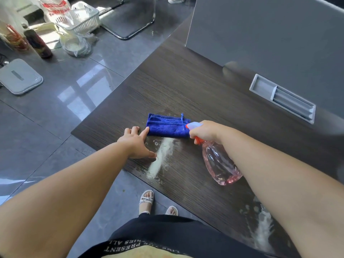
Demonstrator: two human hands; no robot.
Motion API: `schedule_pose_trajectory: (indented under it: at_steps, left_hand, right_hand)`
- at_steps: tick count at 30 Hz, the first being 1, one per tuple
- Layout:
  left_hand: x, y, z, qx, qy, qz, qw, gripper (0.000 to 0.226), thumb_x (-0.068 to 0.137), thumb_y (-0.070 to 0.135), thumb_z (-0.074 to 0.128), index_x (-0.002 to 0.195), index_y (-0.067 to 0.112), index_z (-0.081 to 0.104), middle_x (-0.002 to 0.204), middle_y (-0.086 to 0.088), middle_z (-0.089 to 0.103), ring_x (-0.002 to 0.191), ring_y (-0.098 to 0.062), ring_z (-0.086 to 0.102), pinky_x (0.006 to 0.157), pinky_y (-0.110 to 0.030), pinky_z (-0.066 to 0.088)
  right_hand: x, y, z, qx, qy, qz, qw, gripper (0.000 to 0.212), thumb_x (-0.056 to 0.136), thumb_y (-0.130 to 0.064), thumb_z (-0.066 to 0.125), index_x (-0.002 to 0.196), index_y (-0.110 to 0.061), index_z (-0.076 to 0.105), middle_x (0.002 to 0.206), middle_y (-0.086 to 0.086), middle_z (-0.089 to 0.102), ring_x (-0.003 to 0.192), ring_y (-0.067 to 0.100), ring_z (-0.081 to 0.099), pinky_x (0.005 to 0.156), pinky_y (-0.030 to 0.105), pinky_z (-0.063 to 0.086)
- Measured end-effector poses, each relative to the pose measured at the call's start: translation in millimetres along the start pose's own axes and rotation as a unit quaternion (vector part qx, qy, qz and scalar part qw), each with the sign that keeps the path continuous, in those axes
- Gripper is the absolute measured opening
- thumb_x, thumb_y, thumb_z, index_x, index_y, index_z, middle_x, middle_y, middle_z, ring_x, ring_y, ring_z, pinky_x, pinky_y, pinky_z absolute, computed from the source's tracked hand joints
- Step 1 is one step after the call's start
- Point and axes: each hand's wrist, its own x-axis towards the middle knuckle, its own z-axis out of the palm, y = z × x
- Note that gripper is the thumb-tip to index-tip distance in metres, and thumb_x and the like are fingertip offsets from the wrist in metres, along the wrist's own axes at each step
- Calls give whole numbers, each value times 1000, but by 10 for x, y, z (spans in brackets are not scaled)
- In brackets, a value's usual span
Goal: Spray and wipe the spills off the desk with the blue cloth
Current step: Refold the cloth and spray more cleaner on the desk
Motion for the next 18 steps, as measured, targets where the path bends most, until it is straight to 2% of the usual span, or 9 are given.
schedule_pose_trajectory:
  at_steps: [2, 4, 7, 11, 13, 15, 18]
  left_hand:
    - [0, 15, -6, 3, 1, 1, 1000, 109, 71, 73, 58, 151, 32, -5, 157, -5, 3, 142, -29, 6, 109, -43, 33]
    - [-1, 29, -16, 8, 1, 2, 1000, 109, 71, 72, 58, 151, 32, -4, 157, -6, 5, 141, -30, 8, 108, -43, 33]
    - [13, 27, -23, 12, 6, 1, 1000, 109, 70, 72, 60, 151, 31, -1, 154, -7, 11, 139, -30, 12, 107, -43, 33]
    - [37, 13, -26, 11, 8, -1, 1000, 109, 68, 72, 60, 151, 31, 1, 153, -6, 14, 138, -30, 15, 107, -42, 32]
    - [37, 16, -24, 10, 5, -1, 1000, 109, 68, 72, 60, 151, 31, 2, 152, -6, 15, 138, -30, 15, 106, -42, 33]
    - [42, 18, -34, 9, 3, 0, 1000, 108, 69, 72, 60, 150, 32, 2, 152, -6, 15, 138, -30, 15, 106, -42, 33]
    - [40, 12, -48, 4, 1, -2, 1000, 108, 69, 72, 60, 150, 33, 2, 151, -6, 15, 138, -30, 15, 106, -43, 33]
  right_hand:
    - [2, -44, -1, -4, 17, -9, 1000, 16, 76, -22, 55, 87, -13, 61, 74, 3, 64, 64, 21, 51, 56, 25, 38]
    - [4, -98, 8, -2, 24, -16, 1000, 10, 77, -20, 54, 84, -14, 59, 76, 4, 64, 65, 21, 51, 55, 24, 37]
    - [24, -208, 58, 11, 5, -39, 999, 10, 77, -21, 52, 86, -18, 56, 81, 8, 63, 71, 22, 50, 66, 30, 39]
    - [68, -392, 131, 14, 0, -56, 998, 14, 75, -26, 56, 87, -20, 56, 82, 5, 63, 67, 20, 51, 63, 28, 41]
    - [72, -455, 164, -3, -13, -61, 998, 2, 78, -22, 51, 76, -21, 51, 82, 6, 63, 70, 21, 50, 66, 28, 40]
    - [66, -484, 166, -9, -29, -61, 998, 12, 78, -21, 47, 68, -27, 43, 80, 5, 62, 69, 21, 50, 64, 27, 38]
    - [67, -456, 141, -16, -45, -54, 997, 9, 79, -21, 49, 72, -26, 45, 81, 6, 62, 70, 20, 50, 63, 26, 40]
